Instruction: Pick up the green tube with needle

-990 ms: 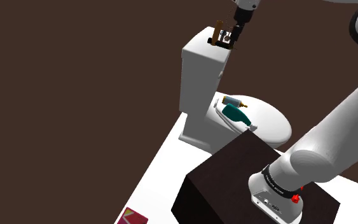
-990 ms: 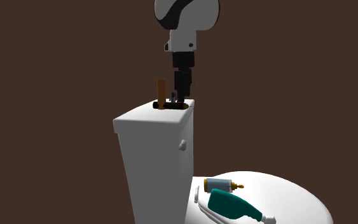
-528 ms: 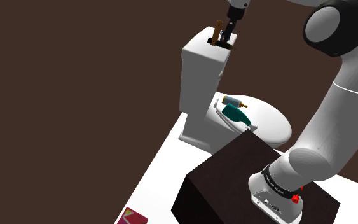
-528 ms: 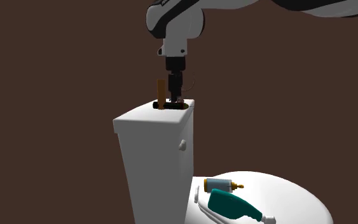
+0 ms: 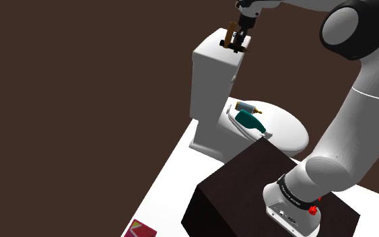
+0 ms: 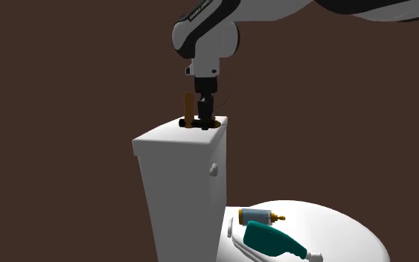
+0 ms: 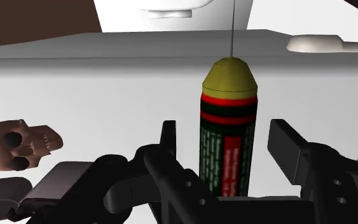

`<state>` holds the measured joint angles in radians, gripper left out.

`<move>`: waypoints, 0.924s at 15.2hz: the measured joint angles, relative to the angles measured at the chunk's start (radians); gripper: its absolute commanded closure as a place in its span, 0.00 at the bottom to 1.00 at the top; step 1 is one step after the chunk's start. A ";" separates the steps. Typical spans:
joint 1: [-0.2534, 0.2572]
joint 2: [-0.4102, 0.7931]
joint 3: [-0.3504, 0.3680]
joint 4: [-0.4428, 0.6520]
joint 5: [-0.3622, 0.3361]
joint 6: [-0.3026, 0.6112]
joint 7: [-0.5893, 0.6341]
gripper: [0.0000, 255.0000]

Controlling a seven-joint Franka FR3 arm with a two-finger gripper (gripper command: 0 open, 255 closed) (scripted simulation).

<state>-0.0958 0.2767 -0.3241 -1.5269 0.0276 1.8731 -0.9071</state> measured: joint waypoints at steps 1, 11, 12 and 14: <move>0.002 -0.005 0.002 0.000 0.001 -0.003 0.000 1.00; 0.000 0.001 0.000 0.017 0.001 -0.015 0.000 1.00; -0.001 0.001 0.000 0.027 0.000 -0.025 0.000 1.00; -0.001 0.000 -0.001 0.051 0.000 -0.050 0.000 1.00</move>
<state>-0.0970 0.2772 -0.3246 -1.4758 0.0275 1.8227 -0.9071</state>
